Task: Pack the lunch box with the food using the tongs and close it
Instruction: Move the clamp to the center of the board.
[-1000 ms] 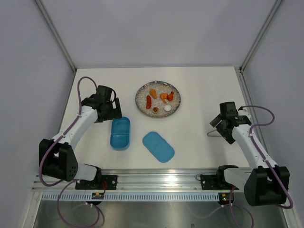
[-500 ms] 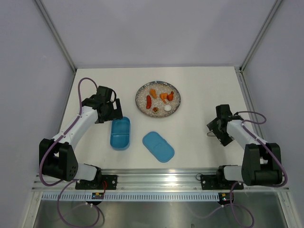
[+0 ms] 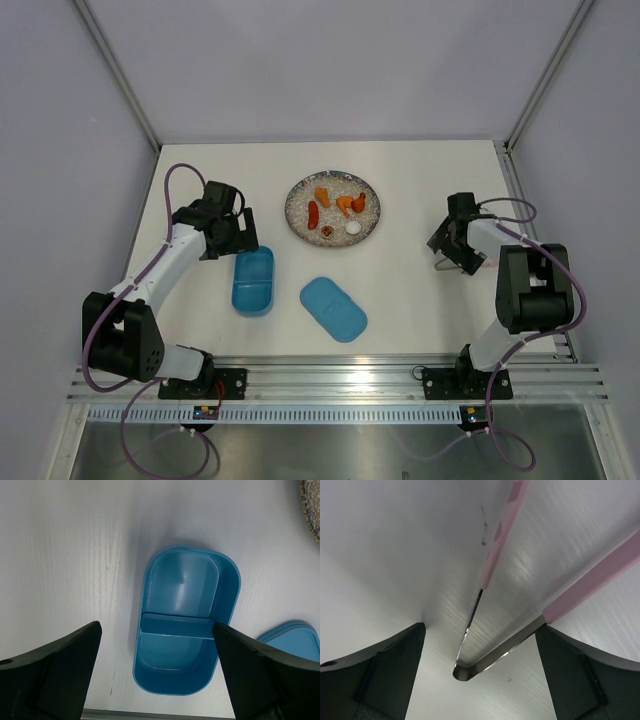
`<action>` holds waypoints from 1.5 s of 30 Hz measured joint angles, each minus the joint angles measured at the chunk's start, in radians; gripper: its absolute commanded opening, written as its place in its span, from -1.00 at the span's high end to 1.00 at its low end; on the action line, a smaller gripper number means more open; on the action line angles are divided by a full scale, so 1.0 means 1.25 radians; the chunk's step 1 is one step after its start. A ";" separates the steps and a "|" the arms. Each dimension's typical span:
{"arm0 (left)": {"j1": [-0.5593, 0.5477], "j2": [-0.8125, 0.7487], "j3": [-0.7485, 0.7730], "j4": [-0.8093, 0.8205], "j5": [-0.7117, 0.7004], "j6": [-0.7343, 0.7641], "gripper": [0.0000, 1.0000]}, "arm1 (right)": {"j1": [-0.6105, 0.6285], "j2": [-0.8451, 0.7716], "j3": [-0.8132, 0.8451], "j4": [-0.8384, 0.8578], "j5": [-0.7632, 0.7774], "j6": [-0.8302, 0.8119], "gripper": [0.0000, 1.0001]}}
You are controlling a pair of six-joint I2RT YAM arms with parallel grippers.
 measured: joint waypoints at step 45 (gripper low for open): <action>-0.007 0.008 0.000 -0.004 0.008 0.000 -0.98 | -0.074 0.224 0.309 -0.029 -0.033 -0.191 -0.91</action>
